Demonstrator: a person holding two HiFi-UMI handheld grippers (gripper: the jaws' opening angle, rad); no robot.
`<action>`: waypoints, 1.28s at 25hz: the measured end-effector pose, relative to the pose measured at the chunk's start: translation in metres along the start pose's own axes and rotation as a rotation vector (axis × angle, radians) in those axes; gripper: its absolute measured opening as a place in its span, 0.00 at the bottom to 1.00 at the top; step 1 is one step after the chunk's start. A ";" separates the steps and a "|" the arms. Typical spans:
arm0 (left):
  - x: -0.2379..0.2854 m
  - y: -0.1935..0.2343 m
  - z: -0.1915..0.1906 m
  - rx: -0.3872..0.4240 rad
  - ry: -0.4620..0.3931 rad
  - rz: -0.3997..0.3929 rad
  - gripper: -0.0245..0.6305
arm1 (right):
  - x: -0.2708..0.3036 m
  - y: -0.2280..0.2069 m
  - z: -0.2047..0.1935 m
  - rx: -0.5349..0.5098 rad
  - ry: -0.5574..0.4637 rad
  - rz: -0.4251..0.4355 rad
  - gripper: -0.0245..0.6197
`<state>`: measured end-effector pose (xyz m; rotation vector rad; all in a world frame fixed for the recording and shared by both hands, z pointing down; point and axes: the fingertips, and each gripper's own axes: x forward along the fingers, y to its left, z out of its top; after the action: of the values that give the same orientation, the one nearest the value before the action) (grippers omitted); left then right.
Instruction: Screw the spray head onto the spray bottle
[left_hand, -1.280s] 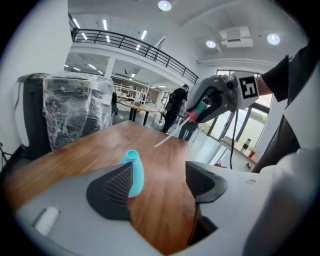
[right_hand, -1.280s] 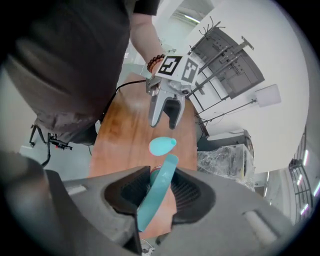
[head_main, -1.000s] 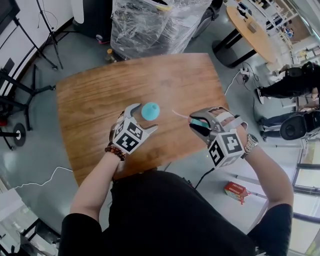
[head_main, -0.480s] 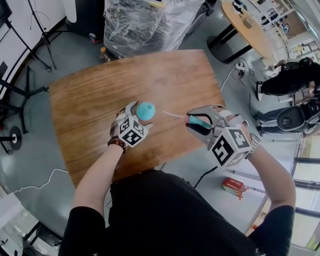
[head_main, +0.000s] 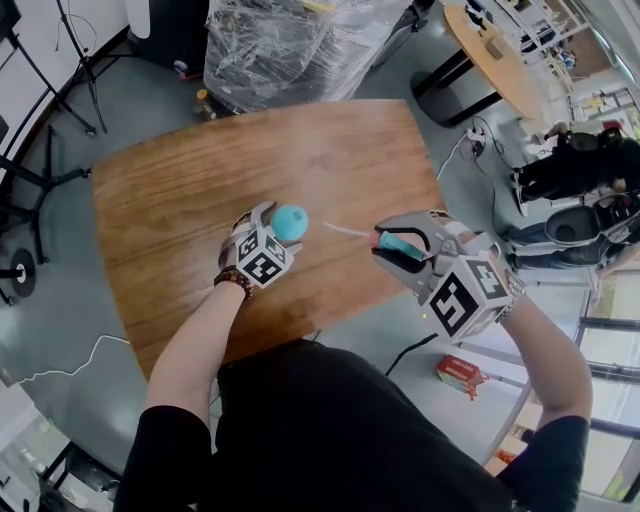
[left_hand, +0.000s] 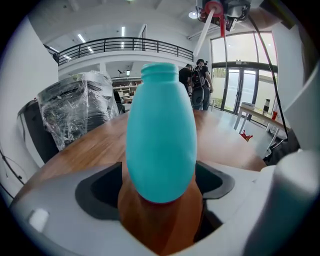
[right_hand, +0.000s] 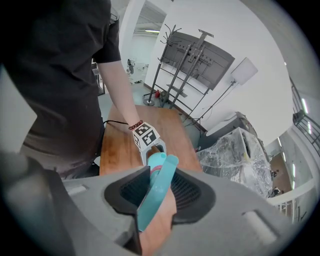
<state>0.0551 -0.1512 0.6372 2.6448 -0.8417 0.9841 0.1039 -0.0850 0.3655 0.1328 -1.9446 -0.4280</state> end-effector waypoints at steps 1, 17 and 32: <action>0.001 -0.001 -0.001 0.004 0.002 -0.001 0.77 | 0.000 0.000 0.000 0.001 -0.001 0.000 0.22; -0.040 -0.005 0.015 0.291 0.200 0.047 0.66 | -0.011 0.004 0.015 -0.065 -0.046 0.024 0.22; -0.086 -0.046 0.059 0.471 0.293 -0.008 0.66 | 0.011 0.031 0.022 -0.182 -0.055 0.067 0.22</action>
<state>0.0604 -0.0972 0.5375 2.7501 -0.5874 1.6945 0.0823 -0.0544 0.3781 -0.0617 -1.9469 -0.5671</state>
